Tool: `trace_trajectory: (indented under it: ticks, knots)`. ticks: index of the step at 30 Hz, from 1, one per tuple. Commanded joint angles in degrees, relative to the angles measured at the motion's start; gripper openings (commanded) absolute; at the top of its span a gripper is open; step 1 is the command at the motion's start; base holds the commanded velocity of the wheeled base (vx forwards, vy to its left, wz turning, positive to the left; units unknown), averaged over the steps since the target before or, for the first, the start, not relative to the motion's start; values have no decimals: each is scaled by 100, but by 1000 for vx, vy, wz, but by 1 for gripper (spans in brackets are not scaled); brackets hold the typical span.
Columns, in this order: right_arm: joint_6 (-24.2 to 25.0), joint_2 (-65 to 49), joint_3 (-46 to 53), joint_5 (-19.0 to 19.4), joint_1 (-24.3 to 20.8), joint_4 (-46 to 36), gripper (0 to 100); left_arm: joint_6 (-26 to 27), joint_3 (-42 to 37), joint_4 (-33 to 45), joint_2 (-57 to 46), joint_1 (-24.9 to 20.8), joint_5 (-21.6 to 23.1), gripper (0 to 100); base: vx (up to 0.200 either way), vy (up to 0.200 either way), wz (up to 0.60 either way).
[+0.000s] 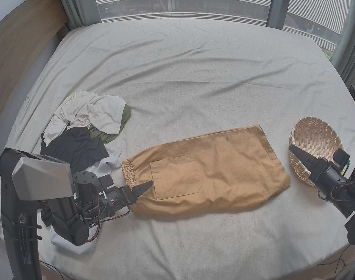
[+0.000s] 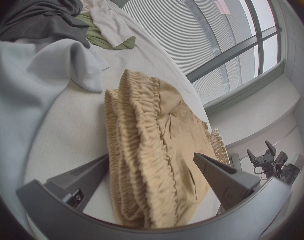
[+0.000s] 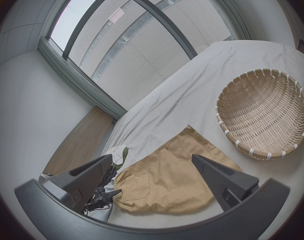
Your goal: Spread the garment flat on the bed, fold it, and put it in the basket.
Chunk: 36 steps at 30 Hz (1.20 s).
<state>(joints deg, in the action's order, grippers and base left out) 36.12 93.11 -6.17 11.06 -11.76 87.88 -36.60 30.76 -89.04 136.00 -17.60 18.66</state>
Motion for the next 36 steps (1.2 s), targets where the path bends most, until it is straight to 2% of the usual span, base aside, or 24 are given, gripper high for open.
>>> trace_trajectory:
  ticks: [1,3,4,10,17,22,23,25,27,33,36]
  knots:
    - [0,-21,2,2,-1,18,100,-137,264,9,120,-50,-3,100,0,0,0]
    - [0,-21,-7,2,-1,10,100,-260,291,9,111,-85,-12,100,0,0,0]
    - [0,-21,-7,2,-10,10,100,-304,317,9,102,-94,-12,0,0,0,0]
    - [35,5,-7,2,-10,10,100,-339,211,1,-21,-15,-29,0,0,0,0]
    - [123,234,-34,37,-19,18,100,-770,-843,36,-1418,222,-56,0,0,0,0]
    - [141,436,-69,37,-19,27,100,-691,-1335,220,-1981,442,-29,0,0,0,0]
    - [150,515,-86,37,-28,27,100,-594,-1573,352,-2227,644,-3,0,0,0,0]
    - [150,559,-121,37,-28,27,100,-568,-1722,379,-2341,758,67,0,0,0,0]
    - [176,577,-192,37,-28,27,100,-515,-2100,317,-2640,1119,340,0,0,0,0]
    - [238,577,-244,37,-72,27,100,-533,-2337,326,-3053,1778,902,0,0,0,0]
    - [246,577,-236,37,-72,27,100,-542,-2355,326,-3044,1892,1052,0,0,0,0]
